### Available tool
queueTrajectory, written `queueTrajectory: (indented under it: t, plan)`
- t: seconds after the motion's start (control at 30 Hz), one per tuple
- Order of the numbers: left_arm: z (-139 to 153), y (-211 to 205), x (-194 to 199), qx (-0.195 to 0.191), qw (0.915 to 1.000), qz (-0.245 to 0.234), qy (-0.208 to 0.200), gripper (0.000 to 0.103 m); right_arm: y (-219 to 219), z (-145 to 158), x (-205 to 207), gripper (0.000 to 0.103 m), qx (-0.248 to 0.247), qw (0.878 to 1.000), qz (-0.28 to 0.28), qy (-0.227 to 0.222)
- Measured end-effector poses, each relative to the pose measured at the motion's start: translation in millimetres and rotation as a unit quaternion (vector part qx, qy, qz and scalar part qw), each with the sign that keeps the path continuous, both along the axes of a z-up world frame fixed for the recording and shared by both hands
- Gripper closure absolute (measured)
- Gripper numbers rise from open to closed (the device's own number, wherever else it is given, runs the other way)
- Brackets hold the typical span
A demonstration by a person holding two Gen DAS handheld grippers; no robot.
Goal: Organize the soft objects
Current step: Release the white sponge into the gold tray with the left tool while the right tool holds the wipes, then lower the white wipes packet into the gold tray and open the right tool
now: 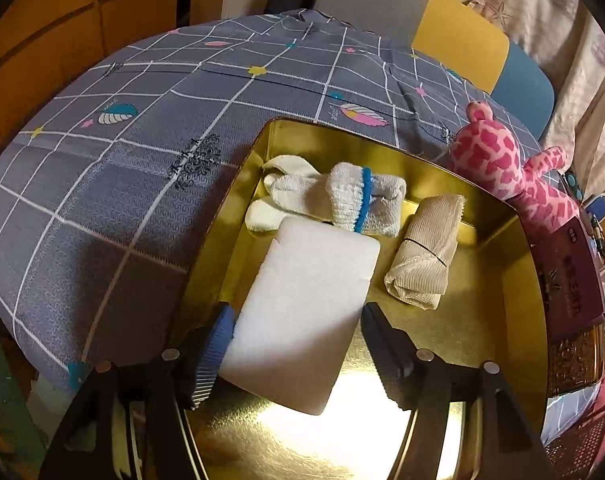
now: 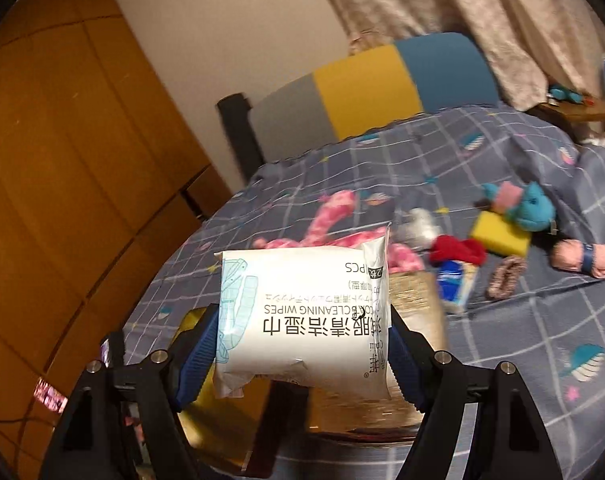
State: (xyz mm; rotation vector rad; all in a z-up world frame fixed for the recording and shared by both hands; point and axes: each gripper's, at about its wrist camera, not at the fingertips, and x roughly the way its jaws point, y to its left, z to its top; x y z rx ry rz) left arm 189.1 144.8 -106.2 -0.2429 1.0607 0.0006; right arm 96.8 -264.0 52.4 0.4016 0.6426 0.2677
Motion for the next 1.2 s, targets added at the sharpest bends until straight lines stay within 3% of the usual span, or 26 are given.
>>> queueTrajectory:
  t: [0.2,0.4,0.73,1.0,1.2]
  plan:
    - [2.1,2.6,0.7,-0.005,1.0000,-0.007,-0.005,0.031,43.3,-3.7,5.8,0.026,-0.002,0.999,0.043,0.006]
    - [13.8,14.3,-18.9,-0.073,0.9968,0.007,-0.033,0.032,76.4,-9.3,11.7,0.026,-0.006,0.997,0.080,0.016]
    - [22.4,10.7,-55.7,-0.088,0.9948,-0.008,-0.051,0.032,146.2,-39.1,41.6,0.026,-0.082,0.982,0.159,0.055]
    - [20.7,13.1,-69.2,-0.095,0.9942,-0.008,-0.050,0.032,197.4,-74.4,78.2,0.025,-0.212,0.947,0.224,0.090]
    - [21.1,19.6,-72.5,-0.103,0.9933,0.000,-0.052,0.032,227.0,-99.5,103.4,0.025,-0.324,0.902,0.260,0.114]
